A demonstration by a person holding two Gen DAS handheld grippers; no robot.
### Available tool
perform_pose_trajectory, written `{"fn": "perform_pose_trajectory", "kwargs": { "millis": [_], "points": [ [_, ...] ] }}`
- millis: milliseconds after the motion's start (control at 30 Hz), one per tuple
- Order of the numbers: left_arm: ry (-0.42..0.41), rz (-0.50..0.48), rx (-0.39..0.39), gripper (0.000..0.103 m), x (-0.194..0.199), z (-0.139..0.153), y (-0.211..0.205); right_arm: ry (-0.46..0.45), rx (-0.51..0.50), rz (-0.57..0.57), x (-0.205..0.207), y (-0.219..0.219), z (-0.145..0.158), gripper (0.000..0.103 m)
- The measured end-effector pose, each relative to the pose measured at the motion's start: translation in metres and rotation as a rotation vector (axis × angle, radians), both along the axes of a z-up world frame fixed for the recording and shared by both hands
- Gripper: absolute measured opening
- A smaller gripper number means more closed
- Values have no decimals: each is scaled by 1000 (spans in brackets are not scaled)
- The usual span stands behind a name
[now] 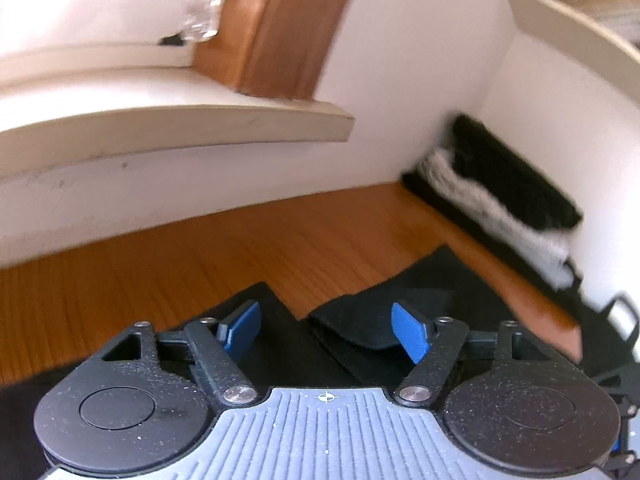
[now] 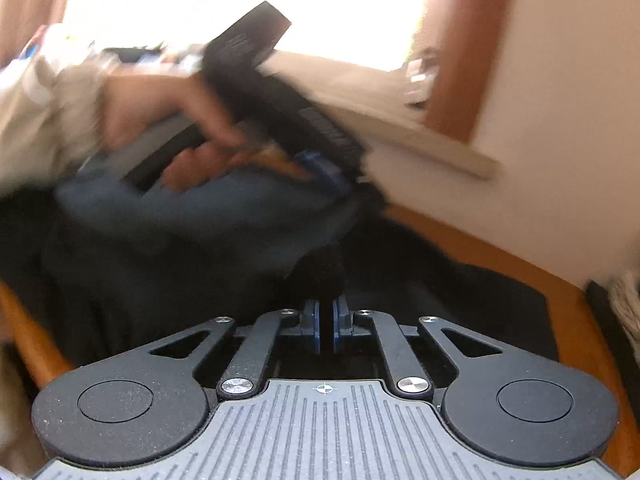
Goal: Fold clothes
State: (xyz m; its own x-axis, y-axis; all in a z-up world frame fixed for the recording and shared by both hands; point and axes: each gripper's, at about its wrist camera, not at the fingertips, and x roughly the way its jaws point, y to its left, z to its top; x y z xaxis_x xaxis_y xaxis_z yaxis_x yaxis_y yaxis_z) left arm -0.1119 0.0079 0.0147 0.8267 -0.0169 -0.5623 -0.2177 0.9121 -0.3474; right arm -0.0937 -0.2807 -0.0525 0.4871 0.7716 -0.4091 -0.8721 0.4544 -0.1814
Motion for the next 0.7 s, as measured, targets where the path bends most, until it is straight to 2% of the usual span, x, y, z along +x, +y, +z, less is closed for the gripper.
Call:
{"fn": "perform_pose_trajectory", "kwargs": {
  "millis": [100, 200, 267, 400, 533, 633, 700],
  "points": [
    [-38, 42, -99, 77, -9, 5, 4, 58, 133, -89, 18, -19, 12, 7],
    [-77, 73, -233, 80, -18, 7, 3, 107, 225, -153, 35, -35, 26, 7],
    [-103, 82, -340, 80, -25, 8, -1, 91, 258, -177, 38, -42, 35, 7],
    [-129, 143, -471, 81, -33, 9, -13, 45, 270, -189, 34, -43, 47, 7],
    [-135, 176, -583, 87, -36, 9, -21, 4, 247, -187, 27, -38, 51, 7],
    [-159, 204, -677, 91, -36, 4, -25, -13, 237, -186, 24, -33, 51, 7],
    [-147, 218, -735, 91, -28, -4, -26, -13, 240, -184, 24, -35, 53, 7]
  ]
}}
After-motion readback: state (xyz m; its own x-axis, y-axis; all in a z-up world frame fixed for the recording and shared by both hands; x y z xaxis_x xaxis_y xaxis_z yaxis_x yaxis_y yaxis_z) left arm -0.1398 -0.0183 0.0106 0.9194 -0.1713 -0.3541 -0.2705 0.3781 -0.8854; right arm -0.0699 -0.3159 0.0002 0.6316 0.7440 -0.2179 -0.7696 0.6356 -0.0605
